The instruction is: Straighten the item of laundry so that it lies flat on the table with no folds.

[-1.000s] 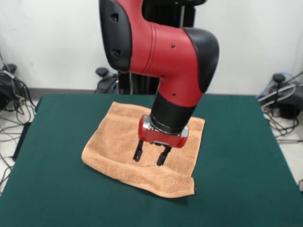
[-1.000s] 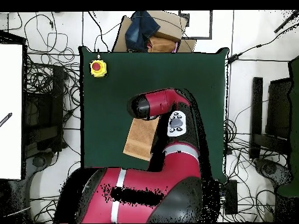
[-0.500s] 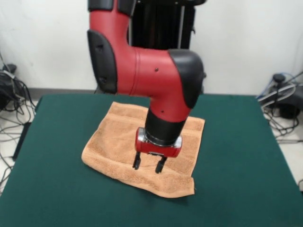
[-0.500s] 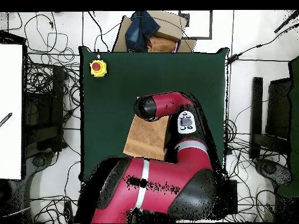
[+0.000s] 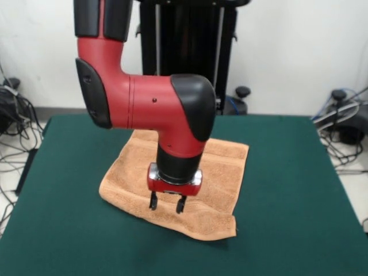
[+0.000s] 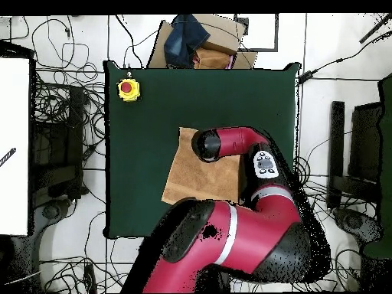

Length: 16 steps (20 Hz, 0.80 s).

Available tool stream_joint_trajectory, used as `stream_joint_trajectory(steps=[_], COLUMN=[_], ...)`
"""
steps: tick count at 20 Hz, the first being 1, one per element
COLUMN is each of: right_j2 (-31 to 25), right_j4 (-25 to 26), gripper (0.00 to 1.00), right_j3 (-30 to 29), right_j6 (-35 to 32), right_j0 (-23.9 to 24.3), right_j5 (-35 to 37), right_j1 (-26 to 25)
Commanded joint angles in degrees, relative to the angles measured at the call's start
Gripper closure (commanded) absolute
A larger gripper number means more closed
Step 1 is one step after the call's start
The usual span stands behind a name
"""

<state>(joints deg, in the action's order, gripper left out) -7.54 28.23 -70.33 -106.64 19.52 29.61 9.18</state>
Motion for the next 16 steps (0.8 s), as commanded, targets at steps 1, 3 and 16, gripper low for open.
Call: stream_joint_trajectory(steps=[1, 3, 16], right_j2=[-3.9, -3.3, 2.0], right_j4=[4.1, 4.2, 5.3], gripper=[0.0, 0.0, 0.0], right_j3=[-1.4, -1.1, -4.3], right_j6=[9.8, 9.3, 9.6], right_j0=[-1.9, -2.2, -2.5], right_j5=[4.5, 4.5, 10.2], right_j1=[0.1, -0.3, 5.3])
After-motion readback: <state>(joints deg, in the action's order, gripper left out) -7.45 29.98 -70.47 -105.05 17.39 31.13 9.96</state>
